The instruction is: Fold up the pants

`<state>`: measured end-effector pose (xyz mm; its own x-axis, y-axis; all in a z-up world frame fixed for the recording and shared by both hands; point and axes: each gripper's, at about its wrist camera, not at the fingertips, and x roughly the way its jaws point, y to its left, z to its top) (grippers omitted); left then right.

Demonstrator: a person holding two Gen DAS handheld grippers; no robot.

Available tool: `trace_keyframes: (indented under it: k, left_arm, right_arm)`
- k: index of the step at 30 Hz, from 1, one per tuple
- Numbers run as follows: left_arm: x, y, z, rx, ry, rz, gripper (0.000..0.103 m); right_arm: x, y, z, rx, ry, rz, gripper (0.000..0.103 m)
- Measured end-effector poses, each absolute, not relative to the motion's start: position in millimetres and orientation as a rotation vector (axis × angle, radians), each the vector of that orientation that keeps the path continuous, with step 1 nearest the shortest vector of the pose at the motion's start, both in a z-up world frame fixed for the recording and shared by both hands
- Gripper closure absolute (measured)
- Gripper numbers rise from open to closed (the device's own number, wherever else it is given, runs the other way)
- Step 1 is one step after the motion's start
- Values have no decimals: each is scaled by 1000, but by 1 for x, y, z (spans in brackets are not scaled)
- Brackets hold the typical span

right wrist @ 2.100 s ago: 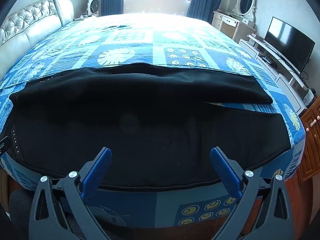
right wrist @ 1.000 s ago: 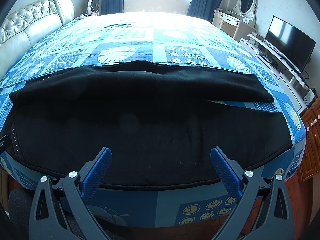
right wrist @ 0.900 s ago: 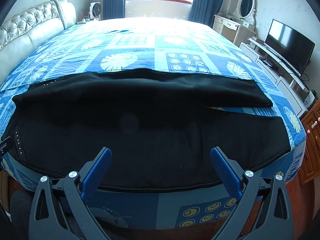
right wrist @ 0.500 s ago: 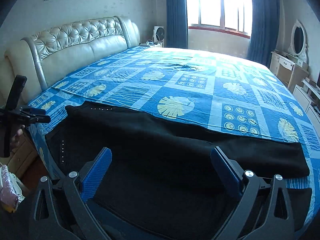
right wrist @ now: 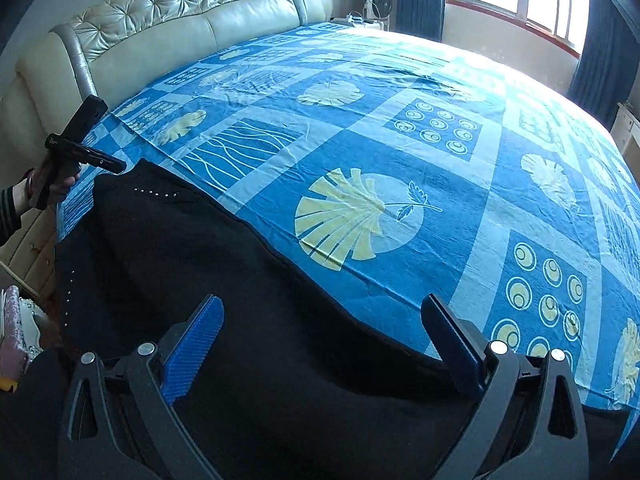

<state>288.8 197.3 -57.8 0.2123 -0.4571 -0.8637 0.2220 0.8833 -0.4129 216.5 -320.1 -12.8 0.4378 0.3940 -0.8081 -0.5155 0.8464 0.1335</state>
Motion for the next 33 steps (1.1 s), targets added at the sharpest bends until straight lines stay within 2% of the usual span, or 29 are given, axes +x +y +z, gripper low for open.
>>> trace_keyframes:
  k: [7, 8, 9, 11, 12, 13, 14, 15, 16, 18, 19, 20, 21, 25, 32, 33]
  left_arm:
    - [305, 175, -65, -161, 1284, -532, 5]
    - [305, 175, -65, -159, 1283, -528, 14]
    - [305, 175, -64, -160, 1281, -521, 31]
    - [307, 180, -66, -160, 1291, -488, 51]
    - [309, 183, -68, -163, 1297, -480, 55]
    - [310, 185, -69, -174, 1299, -482, 55]
    - [310, 186, -68, -180, 1299, -488, 60]
    - [311, 187, -68, -186, 1301, -495, 66]
    - [311, 188, -69, -197, 1304, -506, 69]
    - [310, 186, -68, -190, 1296, -516, 73]
    - [309, 184, -67, -175, 1293, -515, 74]
    - [308, 183, -66, -174, 1289, -515, 78]
    - [309, 182, -64, -187, 1284, -518, 82]
    - [311, 184, -43, -224, 1222, -525, 84]
    - [284, 187, 8, -251, 1105, -573, 86]
    - [276, 189, 14, -261, 1091, -575, 97]
  right_arm:
    - [250, -323, -38, -100, 1082, 618, 5]
    - [252, -321, -42, -110, 1091, 620, 5]
    - [254, -319, -44, -121, 1098, 622, 5]
    - [258, -316, -49, -130, 1116, 634, 6]
    - [260, -313, -51, -129, 1127, 644, 7]
    - [261, -309, -53, -137, 1140, 648, 13]
    - [264, -306, -56, -151, 1159, 648, 31]
    - [268, -303, -61, -166, 1183, 642, 43]
    - [270, -300, -66, -173, 1209, 641, 60]
    - [271, -295, -72, -207, 1227, 639, 61]
    - [270, -294, -72, -211, 1227, 646, 67]
    - [271, -294, -71, -182, 1236, 669, 87]
    - [270, -293, -68, -158, 1238, 681, 93]
    - [260, -289, -52, -211, 1199, 640, 95]
    - [208, -295, 7, -191, 1028, 599, 95]
    - [195, -295, 14, -193, 1003, 594, 95]
